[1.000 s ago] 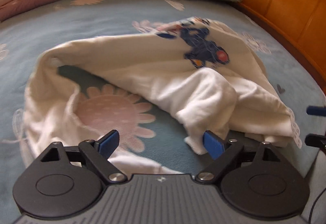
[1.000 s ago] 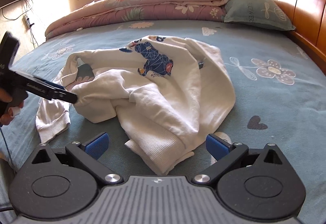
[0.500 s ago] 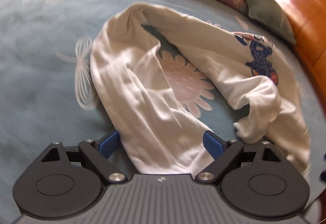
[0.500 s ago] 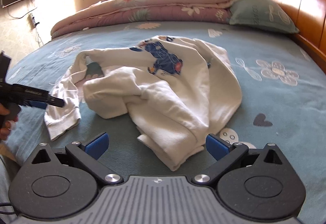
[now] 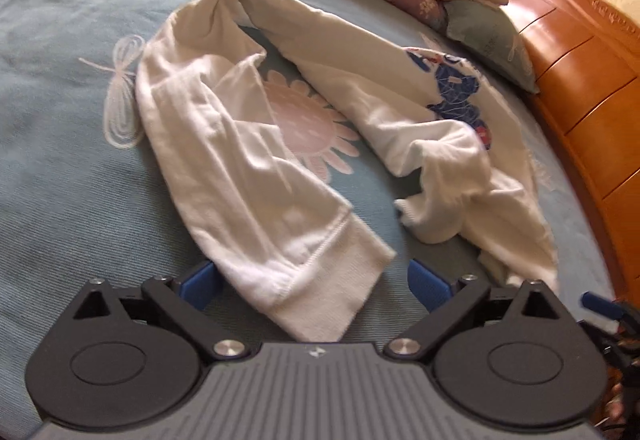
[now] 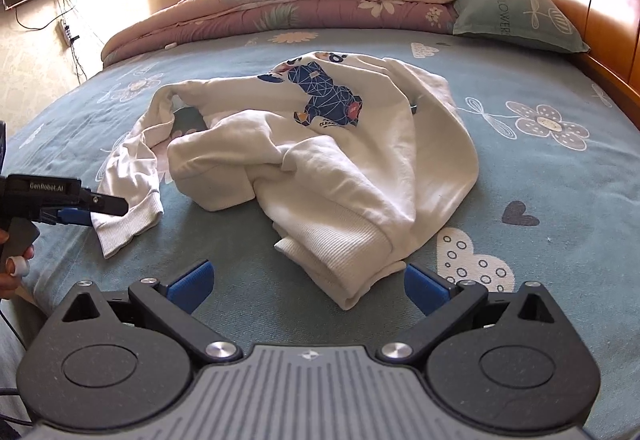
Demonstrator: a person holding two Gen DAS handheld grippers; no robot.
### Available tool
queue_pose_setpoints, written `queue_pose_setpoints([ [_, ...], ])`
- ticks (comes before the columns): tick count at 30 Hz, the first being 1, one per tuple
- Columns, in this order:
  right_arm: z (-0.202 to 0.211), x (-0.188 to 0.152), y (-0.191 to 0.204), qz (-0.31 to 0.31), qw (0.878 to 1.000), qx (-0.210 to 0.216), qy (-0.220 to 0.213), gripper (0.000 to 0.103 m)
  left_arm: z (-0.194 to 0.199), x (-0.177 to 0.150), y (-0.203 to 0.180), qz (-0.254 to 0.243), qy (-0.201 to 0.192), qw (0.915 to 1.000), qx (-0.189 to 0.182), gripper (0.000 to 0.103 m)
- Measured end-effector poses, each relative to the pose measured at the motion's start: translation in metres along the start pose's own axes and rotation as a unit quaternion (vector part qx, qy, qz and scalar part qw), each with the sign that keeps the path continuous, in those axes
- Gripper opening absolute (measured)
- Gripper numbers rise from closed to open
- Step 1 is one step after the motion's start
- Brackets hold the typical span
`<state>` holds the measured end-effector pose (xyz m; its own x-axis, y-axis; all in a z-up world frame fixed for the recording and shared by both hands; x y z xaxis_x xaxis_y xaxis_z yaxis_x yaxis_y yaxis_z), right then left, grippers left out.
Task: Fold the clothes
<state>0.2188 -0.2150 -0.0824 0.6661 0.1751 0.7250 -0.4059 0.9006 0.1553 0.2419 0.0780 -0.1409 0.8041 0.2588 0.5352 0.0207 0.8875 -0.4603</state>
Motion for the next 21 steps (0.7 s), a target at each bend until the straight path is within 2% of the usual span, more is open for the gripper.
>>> queue_pose_setpoints([
  [2,0.000,0.000,-0.001,-0.003,1.000,0.000,0.001,0.103,-0.002,-0.001,-0.003,0.004,0.000,1.0000,-0.008,0.099],
  [5,0.000,-0.001,-0.002,0.000,1.000,-0.003,0.003,0.103,-0.002,-0.002,-0.009,-0.022,-0.002,0.9997,0.015,0.099],
  [8,0.001,-0.001,-0.006,0.004,1.000,-0.014,0.003,0.103,0.009,0.004,-0.008,-0.043,-0.022,0.9968,0.063,0.099],
  [11,0.001,0.001,-0.018,-0.003,1.000,-0.030,0.001,0.103,0.024,0.020,-0.009,-0.078,-0.054,0.9896,0.108,0.099],
  [13,0.000,0.002,-0.026,-0.012,0.999,-0.039,0.001,0.103,0.029,0.034,-0.017,-0.094,-0.070,0.9875,0.105,0.099],
  [17,-0.006,0.001,-0.036,-0.030,0.998,-0.047,0.006,0.103,0.006,0.057,-0.040,-0.060,-0.059,0.9965,0.002,0.099],
  [18,-0.007,0.000,-0.036,-0.032,0.998,-0.046,0.007,0.103,0.000,0.058,-0.040,-0.059,-0.050,0.9970,0.002,0.099],
  [21,-0.009,-0.002,-0.033,-0.032,0.998,-0.043,0.012,0.103,-0.011,0.056,-0.035,-0.067,-0.019,0.9970,0.032,0.099],
])
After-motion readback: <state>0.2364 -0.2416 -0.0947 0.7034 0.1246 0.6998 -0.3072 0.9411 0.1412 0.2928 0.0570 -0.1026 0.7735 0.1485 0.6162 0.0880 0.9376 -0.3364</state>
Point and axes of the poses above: each gripper's, at about its wrist camera, not at the fingertips, and z roughly against the way its jaws point, y to its left, x to its top, the point moved 5 cm from there along -z, roughly the way its jaws point, and after that the axes turned 2 degrees about -z, right-handed, at the moved point
